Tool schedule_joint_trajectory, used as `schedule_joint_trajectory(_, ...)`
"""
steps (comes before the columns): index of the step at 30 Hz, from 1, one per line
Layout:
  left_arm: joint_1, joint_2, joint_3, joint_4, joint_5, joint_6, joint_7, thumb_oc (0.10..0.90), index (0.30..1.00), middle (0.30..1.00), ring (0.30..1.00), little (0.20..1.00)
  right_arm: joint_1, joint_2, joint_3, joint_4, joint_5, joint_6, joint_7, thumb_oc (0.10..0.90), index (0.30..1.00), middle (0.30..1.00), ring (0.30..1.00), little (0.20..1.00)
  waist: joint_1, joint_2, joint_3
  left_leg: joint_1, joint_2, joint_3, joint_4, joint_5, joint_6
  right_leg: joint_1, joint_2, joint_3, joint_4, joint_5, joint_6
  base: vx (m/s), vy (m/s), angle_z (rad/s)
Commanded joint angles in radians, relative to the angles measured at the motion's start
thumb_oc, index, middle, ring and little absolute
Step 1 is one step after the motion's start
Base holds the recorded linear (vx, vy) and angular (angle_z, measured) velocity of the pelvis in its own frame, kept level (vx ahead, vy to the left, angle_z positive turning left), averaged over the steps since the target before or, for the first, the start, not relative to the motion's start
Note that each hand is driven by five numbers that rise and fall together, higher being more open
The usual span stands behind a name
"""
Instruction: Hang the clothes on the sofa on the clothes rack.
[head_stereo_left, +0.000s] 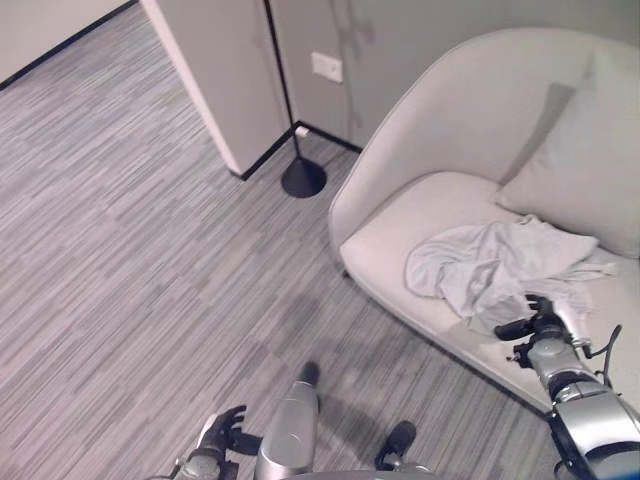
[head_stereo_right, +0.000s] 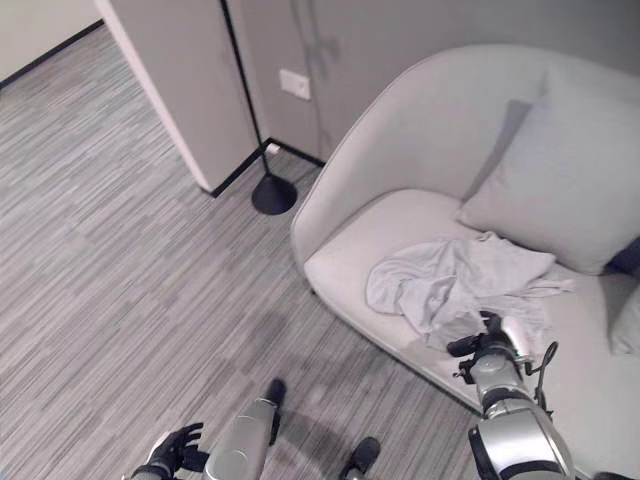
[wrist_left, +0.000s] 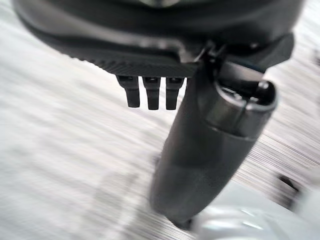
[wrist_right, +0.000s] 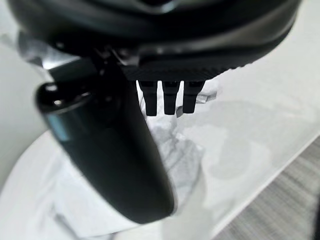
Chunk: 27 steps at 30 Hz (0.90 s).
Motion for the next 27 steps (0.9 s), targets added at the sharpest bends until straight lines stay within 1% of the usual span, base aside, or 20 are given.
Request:
schedule_joint_trajectory(1,0.009,0.024,0.016,0.116,0.080,-0.015,0.023,0.800,0.900,0.900,0.900,0.900,-0.073,-0.034,0.021,-0.072,0.007,-0.052,-0.111,0.800,0.900,0.900,0.900,0.900,0.038,-0.066,-0.067,-0.035,-0.036,-0.070,-0.113,0.078,0.072,0.144,0.125,0.071,0.012,-0.210,0.008,0.29,0.045,-0.80)
schedule_joint_trajectory(4,0.014,0.034,-0.025,0.119,0.148,-0.013,0.010,0.800,0.900,0.900,0.900,0.900,-0.083,-0.005,0.024,-0.087,0.017,-0.057,-0.115,0.800,0.900,0.900,0.900,0.900,0.028,-0.099,-0.069,-0.006,-0.053,-0.037,-0.124,0.068,0.089,0.163,0.112,0.083,0.012,-0.213,0.016,0.27,0.091,-0.64)
schedule_joint_trajectory(5,0.014,0.034,-0.025,0.119,0.148,-0.013,0.010,0.800,0.900,0.900,0.900,0.900,-0.082,-0.005,0.024,-0.088,0.017,-0.056,-0.115,0.800,0.900,0.900,0.900,0.900,0.029,-0.100,-0.069,-0.005,-0.053,-0.036,-0.124,0.068,0.089,0.164,0.112,0.084,0.012,-0.213,0.016,0.15,0.084,0.01)
schedule_joint_trajectory(6,0.011,0.040,-0.032,0.111,0.160,-0.017,0.013,0.800,0.900,0.900,0.900,0.900,-0.078,0.005,0.022,-0.097,0.016,-0.057,-0.119,0.800,0.900,0.900,0.900,0.900,0.025,-0.110,-0.072,0.002,-0.060,-0.029,-0.128,0.060,0.096,0.167,0.105,0.090,0.012,-0.213,0.020,0.19,0.129,-0.19)
schedule_joint_trajectory(7,-0.010,0.048,-0.057,0.085,0.171,-0.030,0.017,0.800,0.900,0.900,0.900,0.900,-0.088,0.023,0.020,-0.116,0.013,-0.058,-0.128,0.800,0.900,0.900,0.900,0.900,0.020,-0.130,-0.075,0.011,-0.071,-0.015,-0.130,0.045,0.104,0.165,0.086,0.099,0.012,-0.207,0.031,0.23,0.174,-0.24)
schedule_joint_trajectory(9,-0.025,0.053,-0.072,0.069,0.173,-0.035,0.018,0.800,0.900,0.900,0.900,0.900,-0.096,0.027,0.023,-0.111,0.005,-0.056,-0.129,0.800,0.900,0.900,0.900,0.900,0.020,-0.138,-0.078,0.013,-0.077,-0.008,-0.130,0.036,0.108,0.161,0.077,0.101,0.012,-0.202,0.038,0.13,0.110,-0.19)
schedule_joint_trajectory(10,-0.049,0.060,-0.093,0.045,0.174,-0.041,0.020,0.800,0.900,0.900,0.900,0.900,-0.108,0.035,0.039,-0.089,-0.017,-0.045,-0.130,0.800,0.900,0.900,0.900,0.900,0.020,-0.146,-0.079,0.013,-0.083,-0.004,-0.128,0.027,0.113,0.158,0.067,0.104,0.012,-0.196,0.046,0.11,0.112,-0.15)
schedule_joint_trajectory(11,-0.078,0.080,-0.129,-0.024,0.181,-0.055,0.028,0.800,0.900,0.900,0.900,0.900,-0.131,0.039,0.063,-0.052,-0.054,-0.031,-0.141,0.800,0.900,0.900,0.900,0.900,0.024,-0.152,-0.075,0.008,-0.093,0.000,-0.125,0.017,0.120,0.151,0.054,0.099,0.012,-0.185,0.055,0.11,0.112,-0.12)
schedule_joint_trajectory(12,-0.077,0.080,-0.129,-0.025,0.181,-0.054,0.028,0.800,0.900,0.900,0.900,0.900,-0.132,0.039,0.063,-0.051,-0.054,-0.032,-0.141,0.800,0.900,0.900,0.900,0.900,0.024,-0.153,-0.076,0.008,-0.093,0.000,-0.125,0.017,0.121,0.151,0.054,0.099,0.012,-0.184,0.055,0.08,0.146,-0.09)
schedule_joint_trajectory(13,-0.115,0.112,-0.167,-0.131,0.158,-0.072,0.041,0.800,0.900,0.900,0.900,0.900,-0.172,0.043,0.080,0.015,-0.066,-0.018,-0.163,0.800,0.900,0.900,0.900,0.900,0.031,-0.155,-0.058,-0.008,-0.103,-0.002,-0.121,0.012,0.125,0.129,0.042,0.092,0.012,-0.166,0.067,0.00,0.101,-0.06)
schedule_joint_trajectory(14,-0.130,0.129,-0.175,-0.175,0.144,-0.080,0.048,0.800,0.900,0.900,0.900,0.900,-0.195,0.038,0.088,0.042,-0.067,-0.013,-0.171,0.800,0.900,0.900,0.900,0.900,0.035,-0.154,-0.047,-0.020,-0.109,-0.003,-0.118,0.012,0.126,0.115,0.038,0.090,0.012,-0.155,0.071,-0.02,0.127,-0.05)
schedule_joint_trajectory(18,-0.167,0.179,-0.206,-0.313,0.098,-0.099,0.064,0.800,0.900,0.900,0.900,0.900,-0.266,-0.003,0.127,0.134,-0.093,0.014,-0.199,0.800,0.900,0.900,0.900,0.900,0.052,-0.137,0.006,-0.070,-0.121,-0.016,-0.116,0.021,0.125,0.068,0.022,0.070,0.013,-0.122,0.083,-0.03,0.077,0.02)
schedule_joint_trajectory(20,-0.172,0.184,-0.219,-0.320,0.103,-0.098,0.065,0.800,0.900,0.900,0.900,0.900,-0.285,-0.019,0.132,0.155,-0.100,0.023,-0.207,0.800,0.900,0.900,0.900,0.900,0.056,-0.134,0.017,-0.080,-0.123,-0.020,-0.116,0.023,0.125,0.060,0.019,0.065,0.013,-0.116,0.084,0.00,0.051,0.09)
schedule_joint_trajectory(21,-0.179,0.182,-0.248,-0.294,0.125,-0.098,0.070,0.800,0.900,0.900,0.900,0.900,-0.303,-0.044,0.145,0.186,-0.113,0.028,-0.222,0.800,0.900,0.900,0.900,0.900,0.059,-0.124,0.039,-0.099,-0.125,-0.020,-0.115,0.026,0.125,0.041,0.014,0.059,0.018,-0.105,0.086,0.00,0.071,0.13)
schedule_joint_trajectory(22,-0.179,0.179,-0.259,-0.270,0.135,-0.096,0.073,0.800,0.900,0.900,0.900,0.900,-0.314,-0.054,0.153,0.191,-0.117,0.032,-0.227,0.800,0.900,0.900,0.900,0.900,0.059,-0.122,0.049,-0.107,-0.126,-0.022,-0.115,0.028,0.124,0.031,0.010,0.058,0.021,-0.099,0.088,0.00,0.072,0.10)
schedule_joint_trajectory(23,-0.180,0.178,-0.259,-0.269,0.135,-0.097,0.073,0.800,0.900,0.900,0.900,0.900,-0.315,-0.055,0.154,0.192,-0.117,0.032,-0.226,0.800,0.900,0.900,0.900,0.900,0.059,-0.121,0.049,-0.108,-0.125,-0.022,-0.115,0.028,0.124,0.030,0.010,0.058,0.022,-0.099,0.088,-0.02,0.082,0.06)
schedule_joint_trajectory(24,-0.182,0.162,-0.283,-0.212,0.158,-0.090,0.071,0.800,0.900,0.900,0.900,0.900,-0.335,-0.083,0.143,0.202,-0.081,0.022,-0.204,0.800,0.900,0.900,0.900,0.900,0.058,-0.114,0.072,-0.126,-0.129,-0.022,-0.113,0.031,0.123,0.008,0.005,0.060,0.030,-0.094,0.089,-0.02,0.060,0.02)
schedule_joint_trajectory(25,-0.183,0.160,-0.284,-0.210,0.158,-0.091,0.072,0.800,0.900,0.900,0.900,0.900,-0.336,-0.084,0.143,0.203,-0.081,0.021,-0.203,0.800,0.900,0.900,0.900,0.900,0.059,-0.114,0.072,-0.127,-0.128,-0.021,-0.113,0.031,0.123,0.007,0.005,0.060,0.030,-0.095,0.089,-0.02,0.073,0.00)
schedule_joint_trajectory(26,-0.185,0.155,-0.287,-0.181,0.159,-0.088,0.069,0.800,0.900,0.900,0.900,0.900,-0.350,-0.087,0.135,0.211,-0.045,0.016,-0.179,0.800,0.900,0.900,0.900,0.900,0.060,-0.113,0.079,-0.132,-0.129,-0.020,-0.114,0.032,0.123,0.001,0.003,0.060,0.030,-0.092,0.090,0.00,0.042,-0.03)
schedule_joint_trajectory(27,-0.190,0.139,-0.282,-0.106,0.163,-0.081,0.058,0.800,0.900,0.900,0.900,0.900,-0.359,-0.080,0.147,0.226,0.037,0.006,-0.086,0.577,0.566,0.566,0.566,0.566,0.061,-0.114,0.092,-0.141,-0.129,-0.021,-0.119,0.036,0.121,-0.014,0.000,0.061,0.030,-0.084,0.093,0.00,0.042,-0.03)
